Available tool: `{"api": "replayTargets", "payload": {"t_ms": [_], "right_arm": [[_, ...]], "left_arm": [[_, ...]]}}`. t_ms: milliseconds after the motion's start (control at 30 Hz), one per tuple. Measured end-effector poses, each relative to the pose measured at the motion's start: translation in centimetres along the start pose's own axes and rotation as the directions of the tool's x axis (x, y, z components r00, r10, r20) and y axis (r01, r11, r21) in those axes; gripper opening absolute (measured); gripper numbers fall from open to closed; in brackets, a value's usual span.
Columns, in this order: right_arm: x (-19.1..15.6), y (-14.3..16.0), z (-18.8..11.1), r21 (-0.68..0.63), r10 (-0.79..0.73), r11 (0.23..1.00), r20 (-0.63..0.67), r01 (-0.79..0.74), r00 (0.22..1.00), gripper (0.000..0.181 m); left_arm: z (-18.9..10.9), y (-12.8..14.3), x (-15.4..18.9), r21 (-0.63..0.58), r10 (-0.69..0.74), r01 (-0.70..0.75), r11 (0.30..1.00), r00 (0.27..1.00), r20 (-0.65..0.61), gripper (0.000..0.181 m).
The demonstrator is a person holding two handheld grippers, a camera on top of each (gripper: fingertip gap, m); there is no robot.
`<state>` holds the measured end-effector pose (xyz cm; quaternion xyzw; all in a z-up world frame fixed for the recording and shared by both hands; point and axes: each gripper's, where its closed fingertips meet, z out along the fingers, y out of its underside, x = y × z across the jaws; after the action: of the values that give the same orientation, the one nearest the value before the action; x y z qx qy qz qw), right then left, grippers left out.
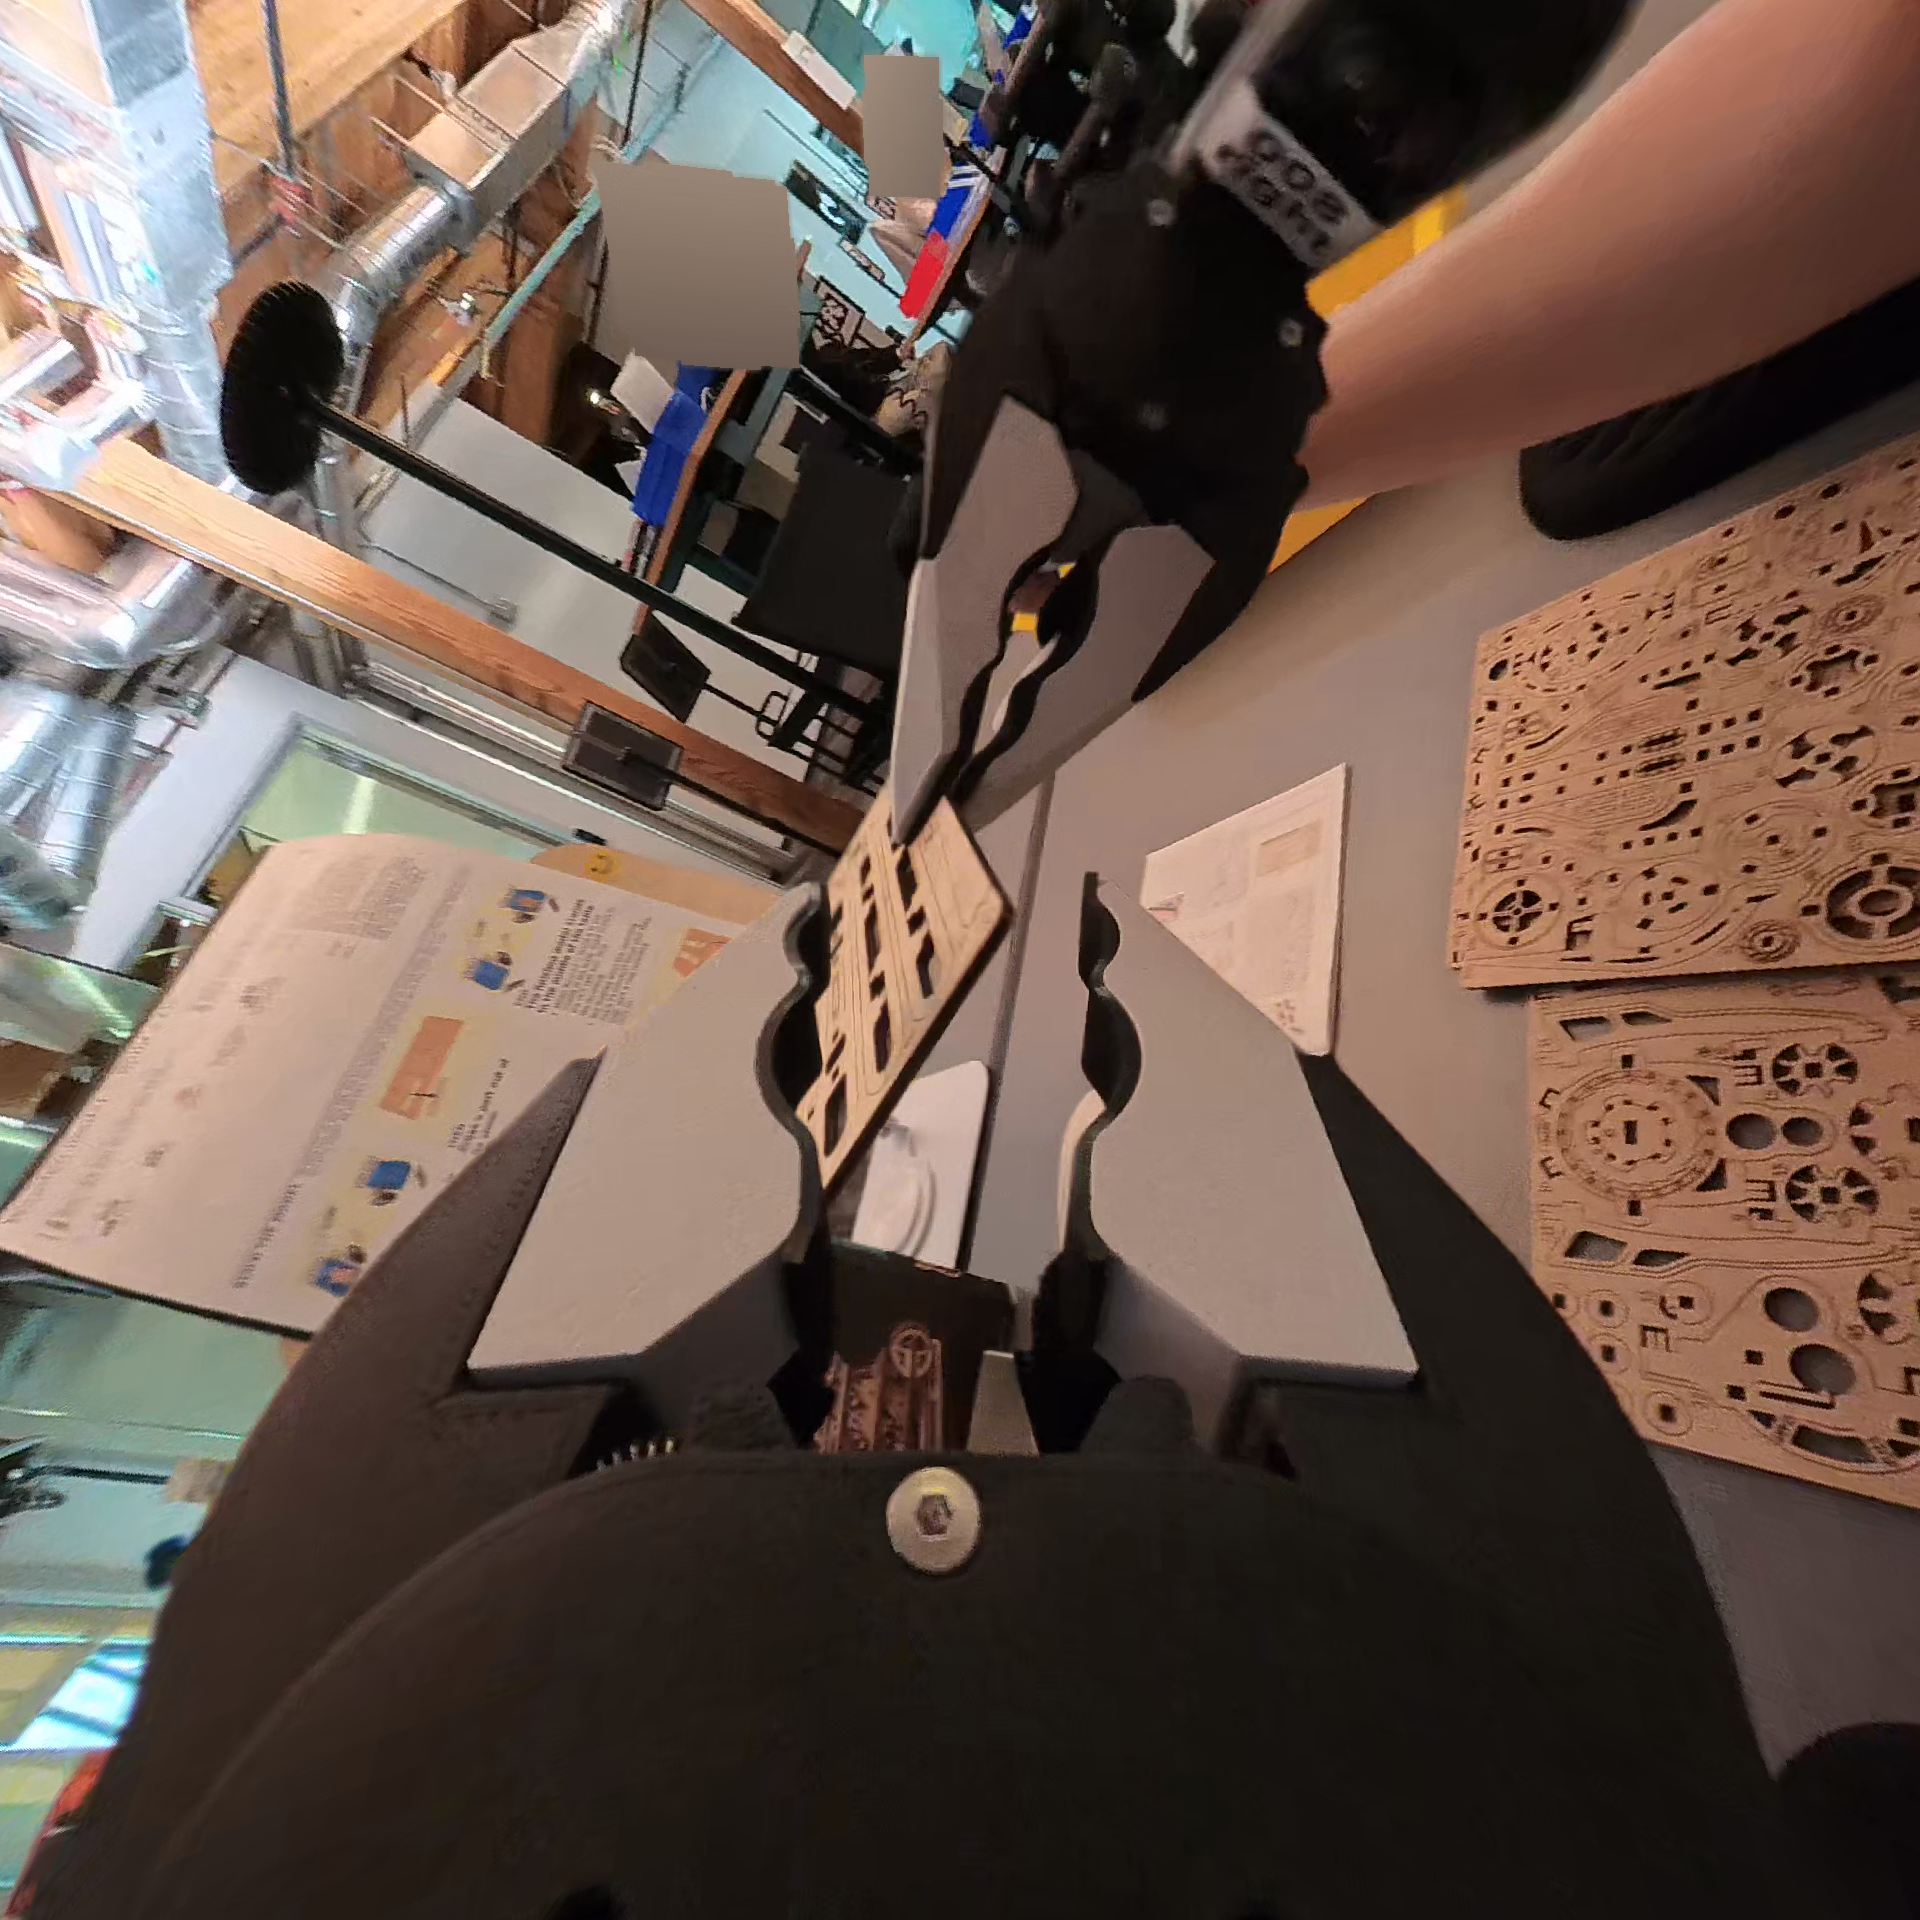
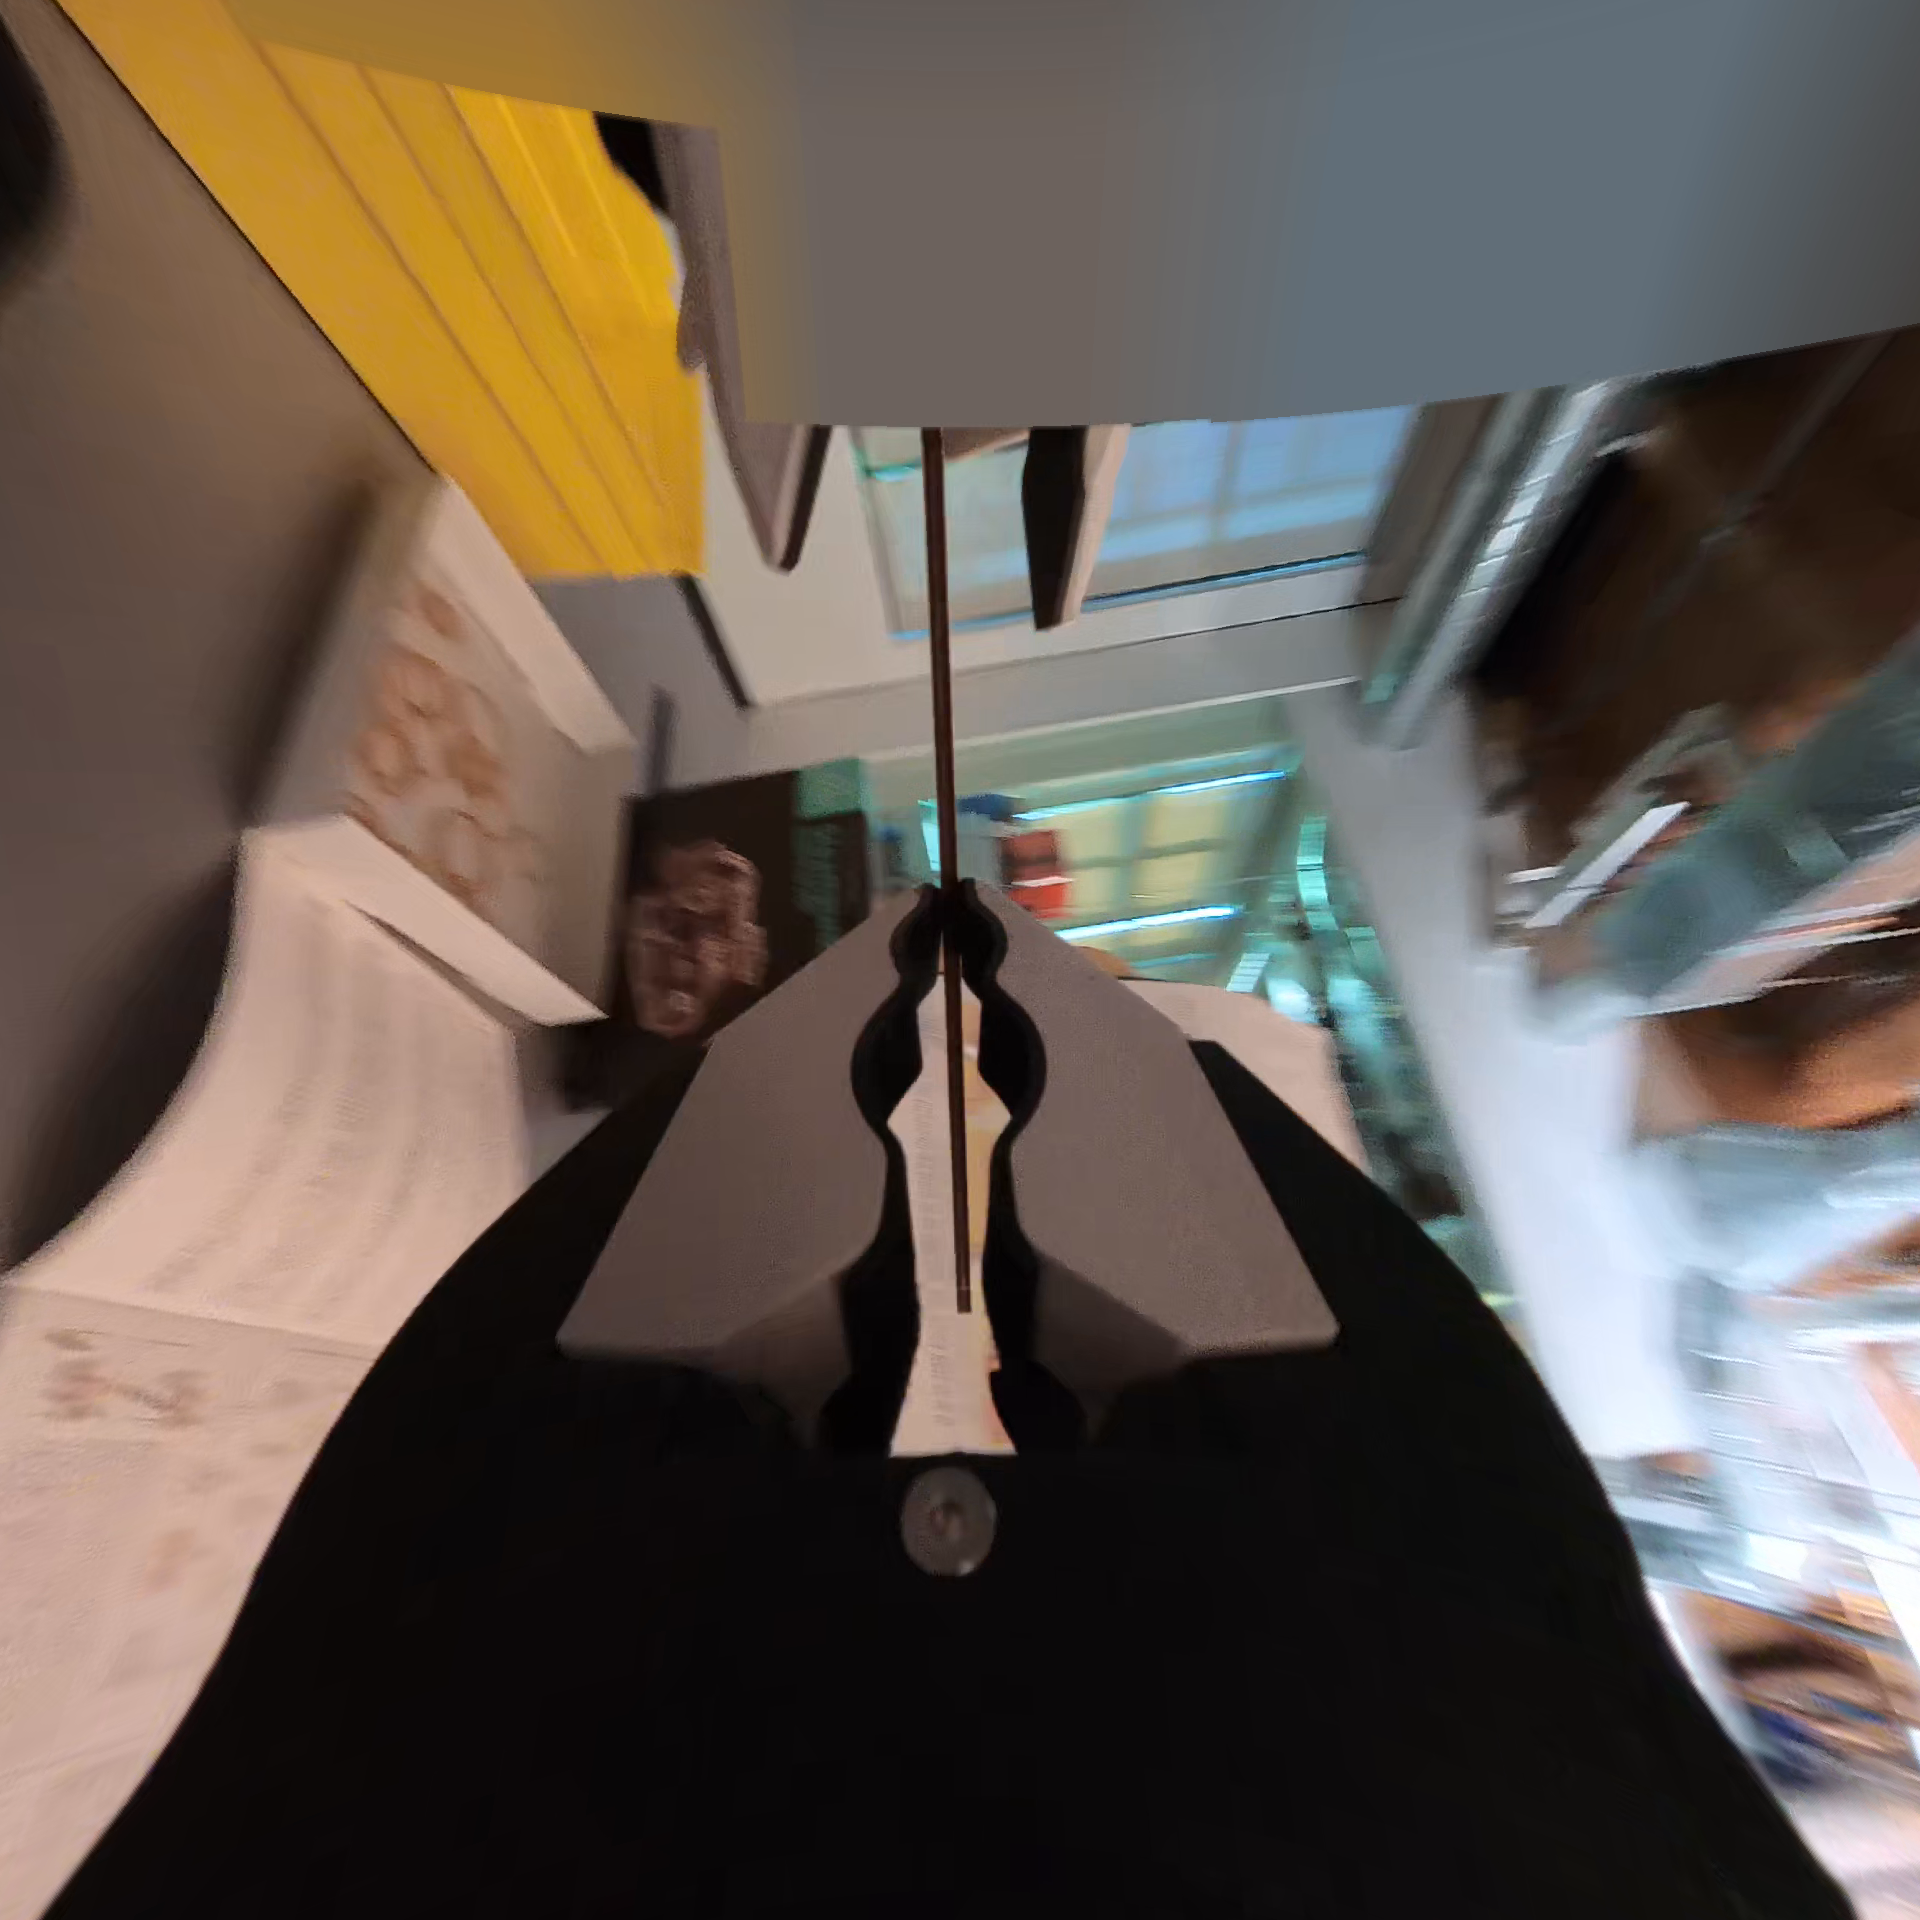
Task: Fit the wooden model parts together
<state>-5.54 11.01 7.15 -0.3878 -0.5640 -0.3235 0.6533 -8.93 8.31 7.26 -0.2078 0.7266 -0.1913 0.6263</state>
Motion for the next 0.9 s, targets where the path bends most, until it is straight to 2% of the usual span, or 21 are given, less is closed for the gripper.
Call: {"api": "replayTargets", "payload": {"t_ms": [100, 333, 633, 767, 900], "right_arm": [[0.1, 0.0, -0.1, -0.031, -0.142, 0.990, -0.070, 0.140, 0.987, 0.002], [0.5, -0.5, -0.3, -0.032, -0.187, 0.982, -0.104, 0.185, 0.977, 0.002], [0.0, -0.9, -0.2, -0.016, -0.179, 0.984, -0.085, 0.178, 0.980, 0.002], [0.0, -0.8, -0.2, -0.008, -0.170, 0.985, -0.082, 0.170, 0.982, 0.002], [1.0, -0.8, -0.3, 0.015, -0.116, 0.993, -0.147, 0.119, 0.982, 0.018]], "left_arm": [[-0.6, -0.1, -0.3, 0.001, 0.017, -0.017, 1.000, 1.000, 0.010, 0.049], [-0.6, 1.2, 0.1, -0.090, 0.075, -0.076, 0.993, 0.997, -0.011, 0.049], [-0.4, 1.1, 0.0, -0.098, 0.240, -0.233, 0.967, 0.969, 0.061, 0.013], [-0.3, 1.0, -0.1, -0.118, 0.353, -0.341, 0.933, 0.929, 0.108, 0.004], [-0.3, 0.8, -0.2, -0.139, 0.437, -0.420, 0.897, 0.888, 0.141, 0.000]]}}
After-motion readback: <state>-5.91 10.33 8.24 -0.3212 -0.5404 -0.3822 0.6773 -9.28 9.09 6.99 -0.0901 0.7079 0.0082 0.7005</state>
